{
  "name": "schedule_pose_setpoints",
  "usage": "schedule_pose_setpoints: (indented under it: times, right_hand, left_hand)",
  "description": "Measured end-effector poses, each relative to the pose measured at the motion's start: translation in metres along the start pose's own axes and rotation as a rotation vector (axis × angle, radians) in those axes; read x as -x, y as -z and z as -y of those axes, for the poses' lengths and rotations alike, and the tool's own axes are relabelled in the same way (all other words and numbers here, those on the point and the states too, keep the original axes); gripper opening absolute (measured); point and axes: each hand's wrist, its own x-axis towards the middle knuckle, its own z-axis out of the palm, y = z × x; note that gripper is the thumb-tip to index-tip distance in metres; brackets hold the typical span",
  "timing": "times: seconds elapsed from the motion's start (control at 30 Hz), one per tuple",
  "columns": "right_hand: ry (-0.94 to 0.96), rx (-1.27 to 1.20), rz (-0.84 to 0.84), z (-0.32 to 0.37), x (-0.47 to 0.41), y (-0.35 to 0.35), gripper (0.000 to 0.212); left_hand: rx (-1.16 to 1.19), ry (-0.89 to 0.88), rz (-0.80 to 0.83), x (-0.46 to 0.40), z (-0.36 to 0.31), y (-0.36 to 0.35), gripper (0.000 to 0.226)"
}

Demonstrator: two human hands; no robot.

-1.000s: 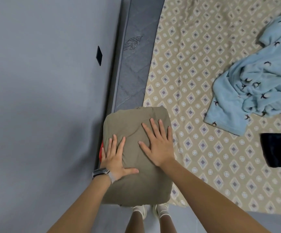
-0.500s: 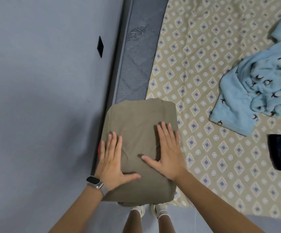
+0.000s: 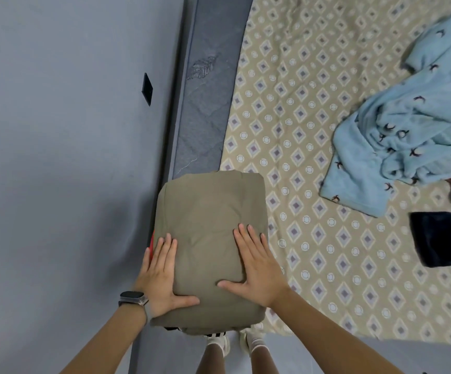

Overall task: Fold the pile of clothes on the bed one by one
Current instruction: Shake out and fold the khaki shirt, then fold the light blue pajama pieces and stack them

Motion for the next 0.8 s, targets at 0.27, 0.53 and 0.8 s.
schedule_pose_setpoints:
  times: [0.27,0.53,0.8]
  right_hand:
    - [-0.645,-0.803,-0.362,-0.02,0.021,0.11,0.021]
    - [-0.959,-0.873,-0.278,-0.152,0.055,0.197,0.015]
    - [-0.817,-0.056,-0.111,-0.339,0.055,0.302,0.052]
  left_hand:
    - [0.289,0.002,-0.257,-0.014,-0.107,0.107,0.05]
    - [0.355,-0.034,-0.075,-0.053,-0.242,0.138,0.02]
    - [0.434,0.025,-0.061,-0.135,-0.385,0.097,0.02]
